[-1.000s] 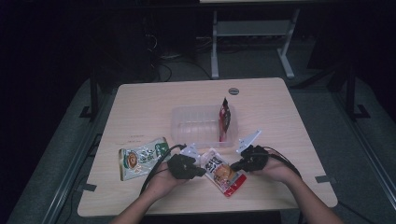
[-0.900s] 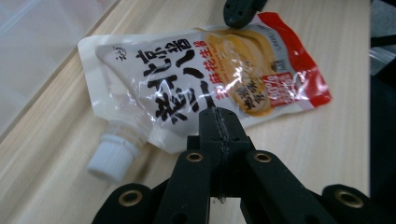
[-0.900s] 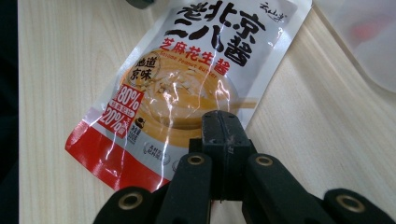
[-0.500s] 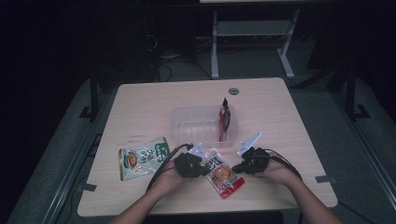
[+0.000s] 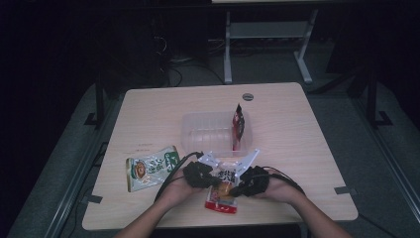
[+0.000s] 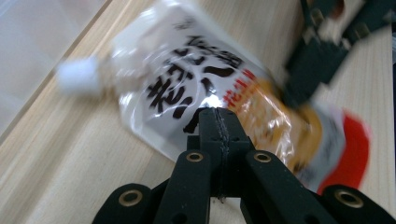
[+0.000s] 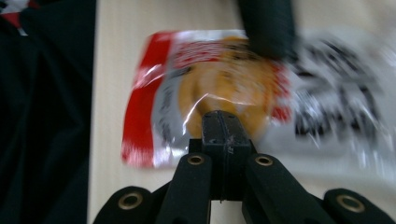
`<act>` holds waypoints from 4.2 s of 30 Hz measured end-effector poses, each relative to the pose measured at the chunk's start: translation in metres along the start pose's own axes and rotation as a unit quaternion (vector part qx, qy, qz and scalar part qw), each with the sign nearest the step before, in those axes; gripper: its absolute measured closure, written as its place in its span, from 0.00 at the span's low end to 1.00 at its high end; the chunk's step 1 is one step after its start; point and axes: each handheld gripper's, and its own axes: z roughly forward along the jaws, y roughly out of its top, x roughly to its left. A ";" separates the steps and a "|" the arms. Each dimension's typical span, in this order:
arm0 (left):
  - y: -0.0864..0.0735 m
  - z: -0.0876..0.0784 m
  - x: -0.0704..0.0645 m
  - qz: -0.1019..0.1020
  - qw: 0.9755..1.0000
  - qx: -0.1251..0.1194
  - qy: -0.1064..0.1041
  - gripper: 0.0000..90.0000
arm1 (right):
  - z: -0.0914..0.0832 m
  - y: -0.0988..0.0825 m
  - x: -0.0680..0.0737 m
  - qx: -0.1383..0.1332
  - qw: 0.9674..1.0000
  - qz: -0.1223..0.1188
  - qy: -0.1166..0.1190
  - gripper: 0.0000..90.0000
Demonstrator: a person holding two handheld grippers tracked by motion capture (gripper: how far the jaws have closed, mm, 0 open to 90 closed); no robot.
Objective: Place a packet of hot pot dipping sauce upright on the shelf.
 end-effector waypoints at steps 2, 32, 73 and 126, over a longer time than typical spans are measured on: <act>-0.001 -0.001 0.001 0.000 1.000 -0.004 0.003 1.00 | 0.008 0.008 0.005 0.000 1.000 -0.009 0.008 1.00; -0.003 -0.010 -0.013 -0.004 1.000 -0.012 -0.003 1.00 | -0.053 -0.027 -0.018 -0.067 0.983 0.147 -0.083 0.51; -0.003 0.006 -0.012 0.001 1.000 0.010 0.014 1.00 | -0.006 -0.013 -0.030 -0.055 0.982 0.179 0.026 0.70; -0.016 -0.040 0.000 -0.029 0.998 -0.058 -0.020 1.00 | -0.057 0.022 0.002 -0.192 0.980 0.042 0.038 0.99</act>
